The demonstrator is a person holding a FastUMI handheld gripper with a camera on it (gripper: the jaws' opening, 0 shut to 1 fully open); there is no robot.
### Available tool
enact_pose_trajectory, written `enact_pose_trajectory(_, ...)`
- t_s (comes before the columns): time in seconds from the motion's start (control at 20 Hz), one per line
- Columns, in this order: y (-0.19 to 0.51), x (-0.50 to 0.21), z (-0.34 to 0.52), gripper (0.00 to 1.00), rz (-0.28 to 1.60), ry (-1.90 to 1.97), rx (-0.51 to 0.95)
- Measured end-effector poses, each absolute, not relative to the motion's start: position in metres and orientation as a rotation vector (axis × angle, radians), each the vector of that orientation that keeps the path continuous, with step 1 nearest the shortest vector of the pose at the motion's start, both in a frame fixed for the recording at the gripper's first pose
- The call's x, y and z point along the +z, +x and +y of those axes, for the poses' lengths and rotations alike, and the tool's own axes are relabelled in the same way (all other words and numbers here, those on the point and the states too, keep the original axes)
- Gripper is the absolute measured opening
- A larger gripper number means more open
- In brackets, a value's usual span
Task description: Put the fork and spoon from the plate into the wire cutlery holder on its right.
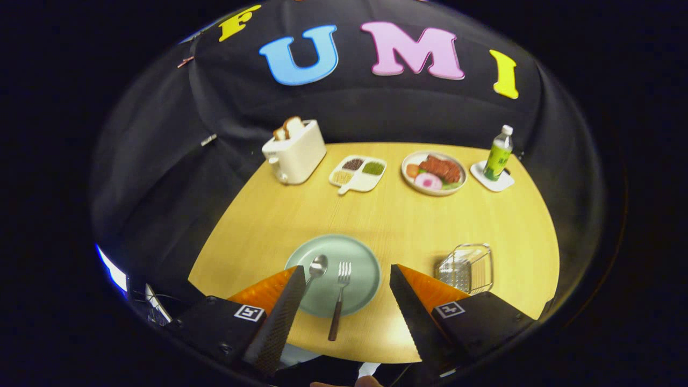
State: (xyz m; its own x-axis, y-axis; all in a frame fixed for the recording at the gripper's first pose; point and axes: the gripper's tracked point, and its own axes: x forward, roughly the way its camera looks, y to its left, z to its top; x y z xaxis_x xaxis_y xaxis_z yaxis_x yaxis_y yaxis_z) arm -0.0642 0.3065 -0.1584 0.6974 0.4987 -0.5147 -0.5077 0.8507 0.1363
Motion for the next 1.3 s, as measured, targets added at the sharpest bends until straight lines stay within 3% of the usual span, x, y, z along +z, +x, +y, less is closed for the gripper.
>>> enact_pose_trajectory(0.55,-0.043,-0.288,0.348,0.93,0.847,-0.320,0.578)
enact_pose_trajectory(0.85,-0.038,-0.326,0.346,0.78,1.049,-0.329,0.527)
enact_pose_trajectory(1.1,-0.037,-0.337,0.349,0.57,1.150,-0.333,0.508)
enact_pose_trajectory(1.2,-0.033,-0.338,0.346,0.29,1.156,-0.367,0.486)
enact_pose_trajectory(1.3,-0.032,-0.334,0.345,0.14,1.173,-0.350,0.486)
